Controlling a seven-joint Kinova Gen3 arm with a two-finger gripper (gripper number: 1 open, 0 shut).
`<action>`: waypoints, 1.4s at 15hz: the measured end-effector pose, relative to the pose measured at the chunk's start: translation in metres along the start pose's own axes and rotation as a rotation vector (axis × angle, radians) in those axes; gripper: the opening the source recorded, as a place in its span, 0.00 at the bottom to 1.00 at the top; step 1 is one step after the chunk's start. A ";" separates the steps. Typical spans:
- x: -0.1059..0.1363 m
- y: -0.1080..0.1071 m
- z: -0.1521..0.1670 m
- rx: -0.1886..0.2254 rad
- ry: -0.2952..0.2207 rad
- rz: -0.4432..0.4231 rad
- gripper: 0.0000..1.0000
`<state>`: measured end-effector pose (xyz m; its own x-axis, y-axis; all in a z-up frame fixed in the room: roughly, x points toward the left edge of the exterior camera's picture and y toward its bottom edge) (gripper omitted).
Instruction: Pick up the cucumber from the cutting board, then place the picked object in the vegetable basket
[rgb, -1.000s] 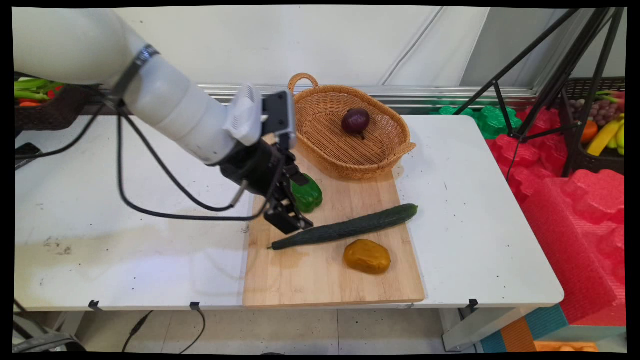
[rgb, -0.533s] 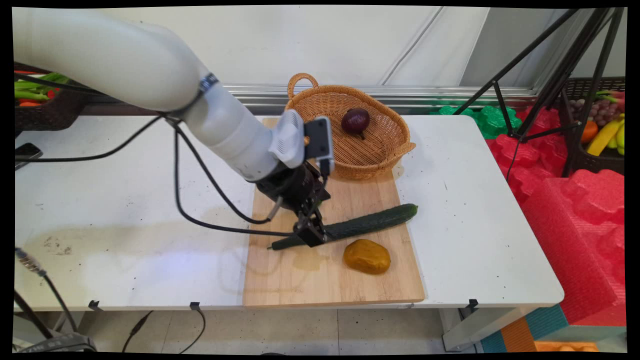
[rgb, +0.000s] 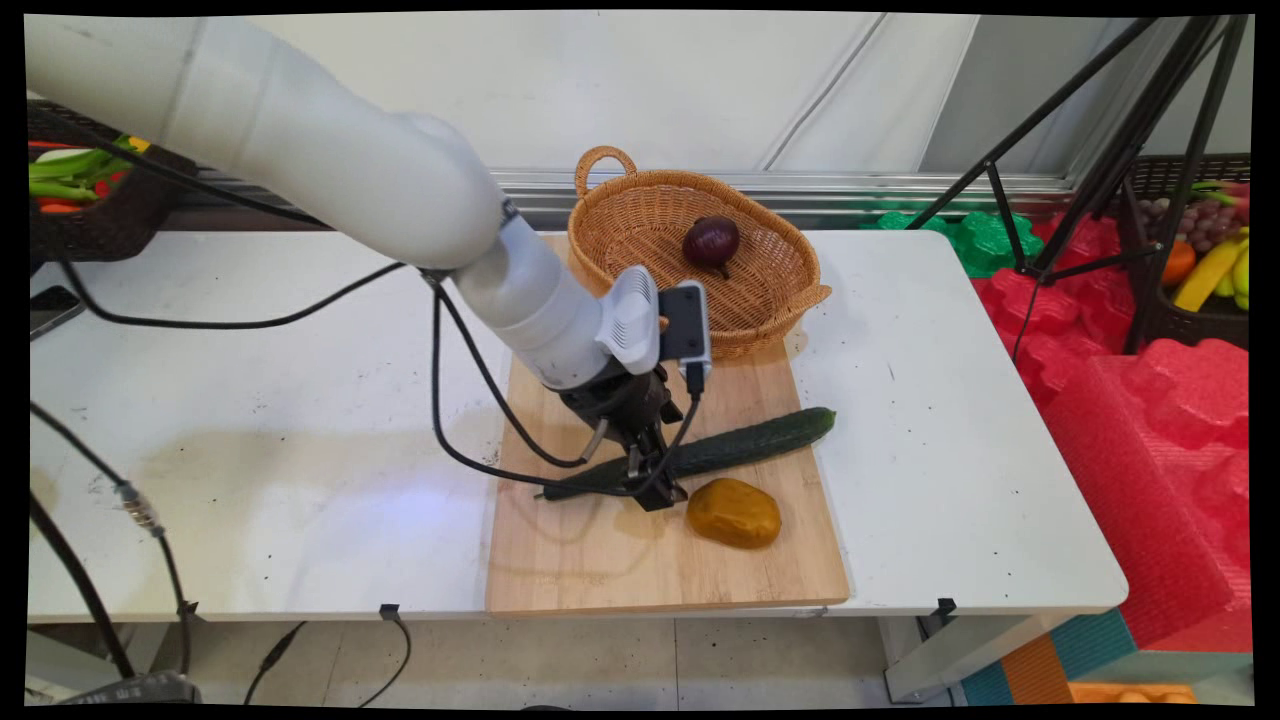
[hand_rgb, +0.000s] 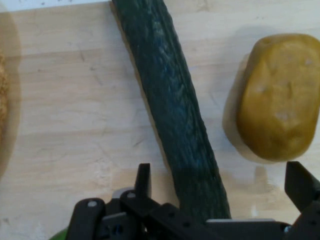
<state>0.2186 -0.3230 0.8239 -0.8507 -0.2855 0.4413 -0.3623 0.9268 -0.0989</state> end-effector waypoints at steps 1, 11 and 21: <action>0.001 -0.001 0.005 -0.003 -0.005 0.004 1.00; 0.003 -0.010 0.029 -0.019 -0.025 0.023 0.00; -0.002 -0.007 -0.036 0.017 0.025 -0.038 0.00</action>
<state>0.2372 -0.3203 0.8558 -0.8265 -0.3136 0.4675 -0.4004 0.9112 -0.0966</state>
